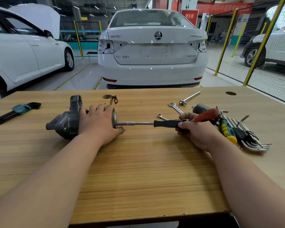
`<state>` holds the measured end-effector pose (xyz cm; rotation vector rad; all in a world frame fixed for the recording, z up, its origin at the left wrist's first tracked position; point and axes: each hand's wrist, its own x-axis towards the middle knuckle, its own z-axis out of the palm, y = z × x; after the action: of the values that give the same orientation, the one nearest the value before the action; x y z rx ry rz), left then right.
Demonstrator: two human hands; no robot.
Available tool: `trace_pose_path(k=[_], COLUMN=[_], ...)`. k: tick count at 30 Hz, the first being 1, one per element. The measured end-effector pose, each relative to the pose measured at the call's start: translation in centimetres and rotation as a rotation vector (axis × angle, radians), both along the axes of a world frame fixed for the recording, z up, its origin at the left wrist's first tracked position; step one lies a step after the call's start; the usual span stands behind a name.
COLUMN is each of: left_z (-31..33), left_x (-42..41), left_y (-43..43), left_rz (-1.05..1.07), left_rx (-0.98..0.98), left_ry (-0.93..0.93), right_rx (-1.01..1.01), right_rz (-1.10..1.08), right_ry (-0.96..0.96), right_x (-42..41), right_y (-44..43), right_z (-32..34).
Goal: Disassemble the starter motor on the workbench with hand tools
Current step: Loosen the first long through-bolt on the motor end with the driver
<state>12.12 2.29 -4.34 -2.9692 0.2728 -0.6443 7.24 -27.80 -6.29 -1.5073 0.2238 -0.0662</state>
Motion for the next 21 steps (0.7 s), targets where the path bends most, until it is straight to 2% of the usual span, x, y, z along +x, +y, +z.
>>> trace_pose_path(k=[3,7,17,21], left_z=[0.1,0.4,1.6,1.7], left_x=[-0.1,-0.4,-0.9,-0.8], left_y=[0.1,0.1,0.0,0.0], left_rz=[-0.001,-0.009,-0.004,-0.009], left_rx=[0.01,0.011,-0.004,-0.063], left_ry=[0.013,0.051,0.189,0.194], right_rx=[-0.002,-0.1,-0.196,-0.334], right_rz=[0.019,0.075,-0.081,-0.084], right_ry=[-0.007,-0.007,-0.018,-0.087], right_x=[-0.3,-0.9,-0.8,-0.9], right_y=[0.0,0.1,1.8,1.8], right_z=[0.3,0.7,1.3,1.2])
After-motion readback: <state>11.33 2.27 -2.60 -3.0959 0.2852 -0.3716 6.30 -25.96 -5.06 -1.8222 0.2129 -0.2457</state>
